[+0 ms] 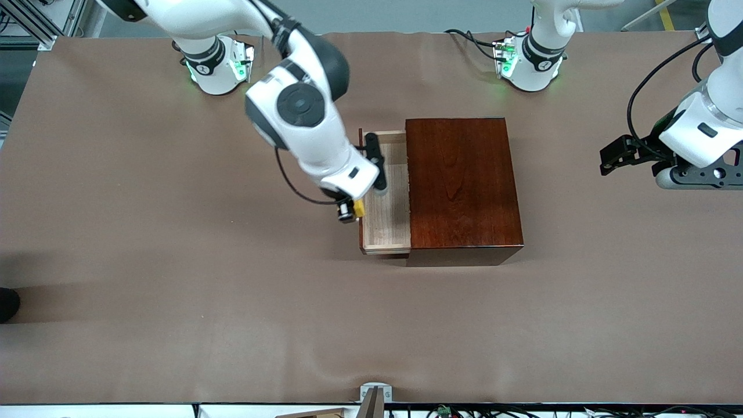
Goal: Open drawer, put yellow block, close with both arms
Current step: 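Carry the yellow cube with the right gripper over the open drawer, then lower the cube into the drawer and open the right gripper, then withdraw the right gripper while the left gripper reaches the drawer front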
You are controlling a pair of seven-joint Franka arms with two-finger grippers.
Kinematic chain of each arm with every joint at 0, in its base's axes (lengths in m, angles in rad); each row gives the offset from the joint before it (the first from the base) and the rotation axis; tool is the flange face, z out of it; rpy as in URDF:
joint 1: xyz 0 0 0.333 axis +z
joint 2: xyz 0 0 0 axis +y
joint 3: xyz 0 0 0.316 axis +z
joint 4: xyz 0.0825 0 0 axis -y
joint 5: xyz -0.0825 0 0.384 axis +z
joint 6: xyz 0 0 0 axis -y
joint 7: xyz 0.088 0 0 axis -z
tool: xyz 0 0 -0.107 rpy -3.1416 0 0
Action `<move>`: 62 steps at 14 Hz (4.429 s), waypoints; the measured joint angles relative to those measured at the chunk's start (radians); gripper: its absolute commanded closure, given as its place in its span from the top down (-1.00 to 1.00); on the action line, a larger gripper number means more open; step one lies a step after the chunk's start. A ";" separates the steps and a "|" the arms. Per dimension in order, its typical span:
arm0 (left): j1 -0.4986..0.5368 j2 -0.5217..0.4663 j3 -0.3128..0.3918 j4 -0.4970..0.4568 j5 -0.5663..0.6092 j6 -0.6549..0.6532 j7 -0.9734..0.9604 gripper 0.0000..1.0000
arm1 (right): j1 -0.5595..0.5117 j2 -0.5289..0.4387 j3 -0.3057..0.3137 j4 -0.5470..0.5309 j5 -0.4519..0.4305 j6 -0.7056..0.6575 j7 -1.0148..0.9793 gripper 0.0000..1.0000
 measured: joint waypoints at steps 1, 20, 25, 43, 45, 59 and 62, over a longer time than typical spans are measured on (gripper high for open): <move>0.000 0.000 0.000 0.000 0.000 0.000 0.000 1.00 | 0.036 0.004 -0.029 0.006 0.000 -0.006 0.012 -1.00; 0.000 0.000 -0.001 0.000 0.000 0.000 0.000 1.00 | 0.246 0.196 -0.171 0.102 -0.003 0.022 0.102 -1.00; 0.000 0.000 -0.002 0.000 0.000 0.000 0.000 1.00 | 0.253 0.220 -0.171 0.105 -0.004 0.045 0.135 -1.00; -0.003 0.000 -0.004 0.000 0.000 0.000 0.000 1.00 | 0.263 0.105 -0.192 0.165 -0.010 -0.081 0.198 1.00; -0.003 0.000 -0.004 0.000 0.000 0.000 0.000 1.00 | 0.260 0.074 -0.210 0.165 -0.010 -0.094 0.239 1.00; -0.006 -0.002 -0.065 0.010 0.000 0.000 0.000 1.00 | -0.102 -0.068 -0.263 0.095 -0.010 -0.211 0.405 1.00; -0.008 -0.003 -0.113 0.017 0.000 0.000 0.000 1.00 | -0.178 -0.099 -0.263 0.093 -0.009 -0.269 0.428 1.00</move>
